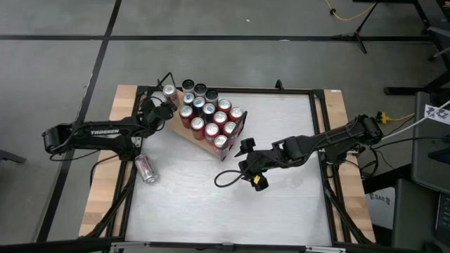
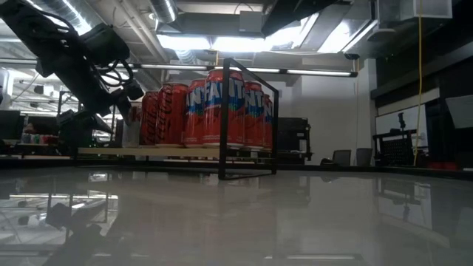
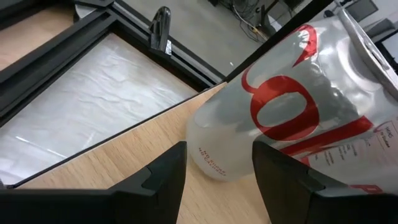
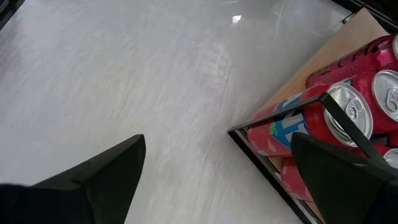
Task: Pick and place cans onto a shelf
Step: Put the right red/silver soda can on the shelf, then put the red/silver soda can on the shelf and align with the other red/silver soda can
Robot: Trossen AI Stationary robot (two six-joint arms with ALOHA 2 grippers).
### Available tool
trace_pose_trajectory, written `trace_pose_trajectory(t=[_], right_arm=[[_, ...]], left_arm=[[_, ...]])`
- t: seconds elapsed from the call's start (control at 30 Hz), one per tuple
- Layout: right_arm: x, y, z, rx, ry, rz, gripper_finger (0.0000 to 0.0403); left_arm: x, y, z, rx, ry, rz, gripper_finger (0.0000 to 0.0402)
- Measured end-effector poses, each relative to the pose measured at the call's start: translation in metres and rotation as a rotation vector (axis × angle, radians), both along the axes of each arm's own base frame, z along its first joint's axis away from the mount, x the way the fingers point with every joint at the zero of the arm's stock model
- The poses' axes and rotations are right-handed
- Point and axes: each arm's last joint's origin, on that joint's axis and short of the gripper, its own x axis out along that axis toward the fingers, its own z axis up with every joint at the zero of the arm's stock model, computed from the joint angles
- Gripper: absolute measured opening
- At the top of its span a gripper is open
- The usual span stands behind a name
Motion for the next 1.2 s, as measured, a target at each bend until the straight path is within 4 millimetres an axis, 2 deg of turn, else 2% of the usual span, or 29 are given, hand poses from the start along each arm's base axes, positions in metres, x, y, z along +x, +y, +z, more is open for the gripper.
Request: trace_pose_trajectory(t=[0.13, 0.33, 0.5, 0.93, 1.2], right_arm=[[0.000, 0.000, 0.000, 0.000, 0.000, -0.001, 0.0390], [0.000, 0.000, 0.000, 0.000, 0.000, -0.001, 0.0390], [0.000, 0.000, 0.000, 0.000, 0.000, 0.000, 0.0390], [0.000, 0.000, 0.000, 0.001, 0.000, 0.000, 0.0390], [0.000, 0.000, 0.000, 0.001, 0.000, 0.000, 0.0390]], left_arm=[[0.000, 0.000, 0.000, -0.003, 0.023, -0.021, 0.0180], [0.003, -0.004, 0.001, -0.052, 0.087, -0.207, 0.0180], [0.002, -0.010, 0.004, -0.051, 0.094, -0.257, 0.0180], [-0.011, -0.020, 0.013, -0.051, 0.085, -0.269, 0.0180], [-0.013, -0.019, 0.015, -0.017, 0.053, -0.202, 0.0180]])
